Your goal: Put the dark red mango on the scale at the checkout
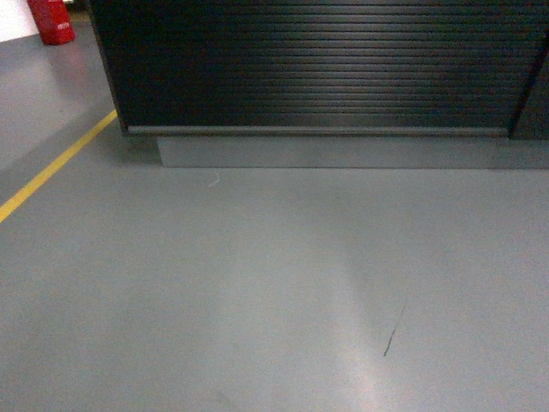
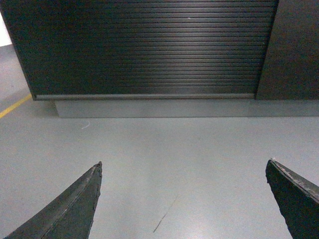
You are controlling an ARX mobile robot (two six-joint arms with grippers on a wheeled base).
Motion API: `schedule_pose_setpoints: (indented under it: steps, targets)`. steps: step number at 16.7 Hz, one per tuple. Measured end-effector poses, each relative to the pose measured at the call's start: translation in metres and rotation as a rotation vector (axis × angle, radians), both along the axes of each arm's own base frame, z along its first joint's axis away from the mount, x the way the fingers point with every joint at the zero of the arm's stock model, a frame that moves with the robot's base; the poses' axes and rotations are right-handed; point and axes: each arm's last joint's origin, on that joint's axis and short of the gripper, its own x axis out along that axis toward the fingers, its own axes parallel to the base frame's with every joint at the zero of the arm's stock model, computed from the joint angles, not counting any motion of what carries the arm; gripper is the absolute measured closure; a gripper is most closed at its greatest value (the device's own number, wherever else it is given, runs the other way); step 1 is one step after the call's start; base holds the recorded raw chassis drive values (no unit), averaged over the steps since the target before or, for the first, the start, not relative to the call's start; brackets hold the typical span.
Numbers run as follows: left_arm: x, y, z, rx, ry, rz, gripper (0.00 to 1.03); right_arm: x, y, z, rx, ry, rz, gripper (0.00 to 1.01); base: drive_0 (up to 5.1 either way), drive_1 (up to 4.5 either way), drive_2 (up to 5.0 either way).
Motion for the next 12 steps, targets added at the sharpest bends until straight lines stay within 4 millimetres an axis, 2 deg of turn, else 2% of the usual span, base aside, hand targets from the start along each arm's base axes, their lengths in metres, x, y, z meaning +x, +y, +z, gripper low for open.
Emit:
schedule_pose_setpoints:
  steps: [12]
  targets:
    - [0.0, 0.0, 0.0, 0.0, 0.0, 0.0, 0.05, 0.0, 0.0, 0.0, 0.0, 0.0, 0.0, 0.03, 0.0, 4.17, -4.2]
